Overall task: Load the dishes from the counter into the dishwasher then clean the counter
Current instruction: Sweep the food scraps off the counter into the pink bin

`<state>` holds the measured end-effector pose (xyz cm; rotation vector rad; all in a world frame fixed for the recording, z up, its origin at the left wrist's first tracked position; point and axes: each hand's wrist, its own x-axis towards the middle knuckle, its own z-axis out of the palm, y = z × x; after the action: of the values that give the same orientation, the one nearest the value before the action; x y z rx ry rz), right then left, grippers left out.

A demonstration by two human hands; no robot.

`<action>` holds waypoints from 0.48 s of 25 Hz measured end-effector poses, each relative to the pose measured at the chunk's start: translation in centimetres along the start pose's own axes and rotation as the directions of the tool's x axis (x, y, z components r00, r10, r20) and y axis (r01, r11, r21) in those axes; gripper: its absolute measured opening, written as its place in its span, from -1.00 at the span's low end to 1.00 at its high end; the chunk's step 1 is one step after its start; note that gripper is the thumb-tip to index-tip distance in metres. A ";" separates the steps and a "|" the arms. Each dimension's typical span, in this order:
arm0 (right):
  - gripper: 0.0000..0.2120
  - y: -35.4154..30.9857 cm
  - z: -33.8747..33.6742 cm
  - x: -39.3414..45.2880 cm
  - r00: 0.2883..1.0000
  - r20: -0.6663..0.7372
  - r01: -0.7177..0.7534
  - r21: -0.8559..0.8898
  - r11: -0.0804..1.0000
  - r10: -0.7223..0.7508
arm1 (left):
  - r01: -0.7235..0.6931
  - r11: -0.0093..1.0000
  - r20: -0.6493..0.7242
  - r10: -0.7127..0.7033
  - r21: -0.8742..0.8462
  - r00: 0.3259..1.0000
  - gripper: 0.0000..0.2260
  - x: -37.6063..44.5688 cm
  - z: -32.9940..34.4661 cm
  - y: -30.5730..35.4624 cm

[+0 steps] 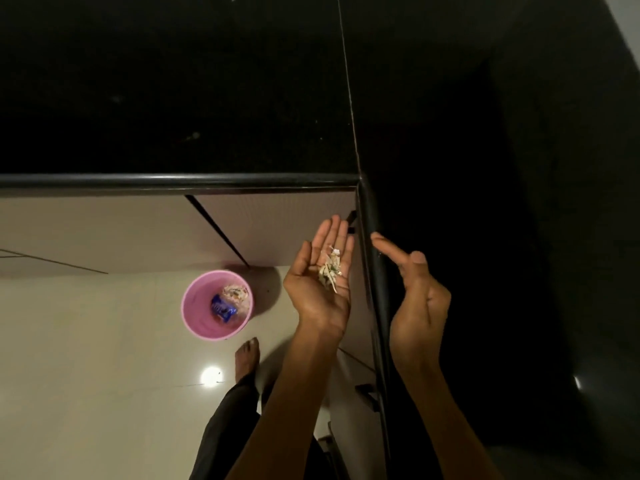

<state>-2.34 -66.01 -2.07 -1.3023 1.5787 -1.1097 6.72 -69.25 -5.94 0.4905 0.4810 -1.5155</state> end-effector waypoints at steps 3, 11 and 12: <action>-0.55 -1.1 2.3 -0.4 0.996 -0.037 -0.074 0.159 0.985 0.081 | -0.013 1.000 0.005 0.013 -0.001 1.000 -0.61 -1.8 -0.5 1.1; -0.60 -1.1 12.9 -2.4 0.924 0.184 -0.382 0.434 0.816 0.335 | -0.083 0.996 -0.053 0.081 -0.034 0.995 -0.62 -3.1 -3.2 7.3; -0.60 -0.9 14.4 -3.1 0.917 0.206 -0.398 0.444 0.803 0.341 | -0.102 0.994 -0.065 0.099 -0.036 0.993 -0.62 -3.3 -3.9 8.8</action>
<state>12.04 -65.01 -5.46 -0.6734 1.2856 -1.0595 15.54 -64.30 -7.15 0.5251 0.5268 -1.3948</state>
